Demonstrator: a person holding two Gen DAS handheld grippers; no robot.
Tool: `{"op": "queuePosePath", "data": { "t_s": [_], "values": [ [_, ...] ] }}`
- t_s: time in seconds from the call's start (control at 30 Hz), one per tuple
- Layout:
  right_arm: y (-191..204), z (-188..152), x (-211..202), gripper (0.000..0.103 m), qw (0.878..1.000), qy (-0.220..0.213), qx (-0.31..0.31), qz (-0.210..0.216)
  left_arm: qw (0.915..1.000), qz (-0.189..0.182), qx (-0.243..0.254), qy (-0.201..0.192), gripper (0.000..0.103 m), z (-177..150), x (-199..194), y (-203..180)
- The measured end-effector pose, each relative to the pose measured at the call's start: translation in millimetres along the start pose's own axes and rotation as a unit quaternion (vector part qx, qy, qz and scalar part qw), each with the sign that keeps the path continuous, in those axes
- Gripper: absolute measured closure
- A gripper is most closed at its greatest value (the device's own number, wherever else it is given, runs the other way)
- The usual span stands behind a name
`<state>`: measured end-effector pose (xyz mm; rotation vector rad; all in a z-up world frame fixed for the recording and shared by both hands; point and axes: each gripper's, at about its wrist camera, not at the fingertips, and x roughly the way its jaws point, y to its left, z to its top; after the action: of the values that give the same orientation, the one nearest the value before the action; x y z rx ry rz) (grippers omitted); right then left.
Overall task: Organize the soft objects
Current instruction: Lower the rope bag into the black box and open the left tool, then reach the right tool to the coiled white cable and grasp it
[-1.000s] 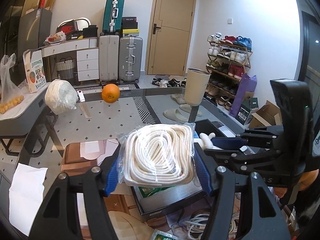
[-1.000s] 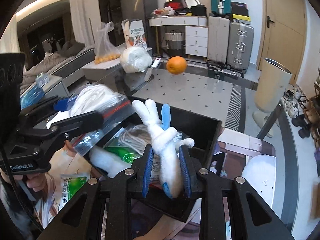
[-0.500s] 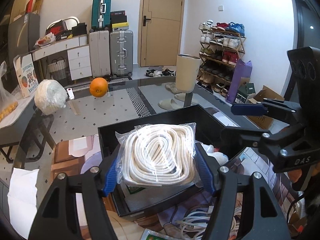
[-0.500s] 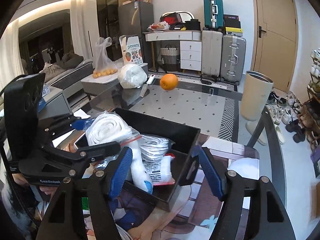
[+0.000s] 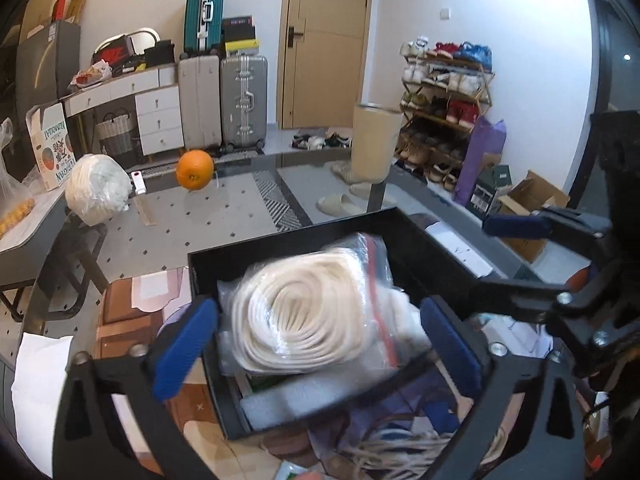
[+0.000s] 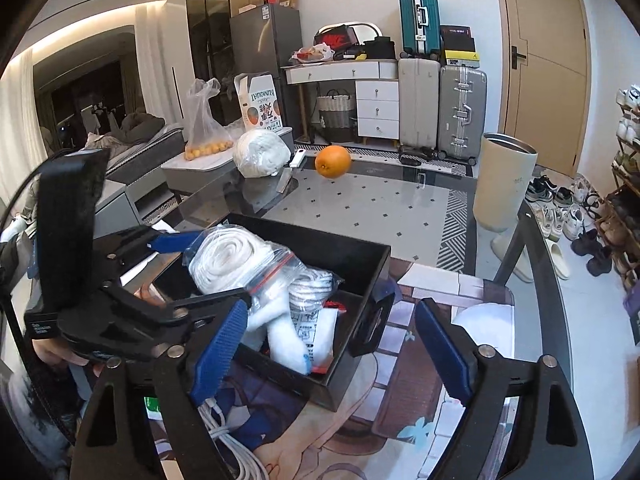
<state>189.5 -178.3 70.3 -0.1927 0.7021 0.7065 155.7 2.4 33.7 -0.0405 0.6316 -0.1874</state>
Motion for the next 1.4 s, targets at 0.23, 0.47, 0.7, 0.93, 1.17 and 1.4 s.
{"op": "queuePosePath", "data": {
  "t_s": [0.23,0.47,0.7,0.93,1.17,1.4],
  "values": [
    [8,-12,-6,0.005,1.000,0.005,0.002,0.008,0.9998,0.006,-0.014,-0.013,0.000,-12,-28,3],
    [21,-27,-14,0.001,0.999,0.009,0.010,0.032,0.9994,0.024,-0.021,-0.011,0.000,-35,-52,10],
    [39,-39,-20,0.001,0.999,0.022,-0.007,0.039,0.9990,0.028,-0.033,0.000,0.000,-55,-65,14],
    [53,-51,-11,0.001,0.997,0.055,-0.036,0.042,0.9990,0.019,-0.008,0.039,0.000,-79,-64,9],
    [62,-61,-1,0.001,0.994,0.080,-0.060,0.051,0.9969,0.008,0.018,0.077,0.000,-91,-55,1],
    [68,-71,12,0.001,0.990,0.107,-0.075,0.057,0.9930,-0.014,0.037,0.111,0.000,-96,-46,-3]
  ]
}}
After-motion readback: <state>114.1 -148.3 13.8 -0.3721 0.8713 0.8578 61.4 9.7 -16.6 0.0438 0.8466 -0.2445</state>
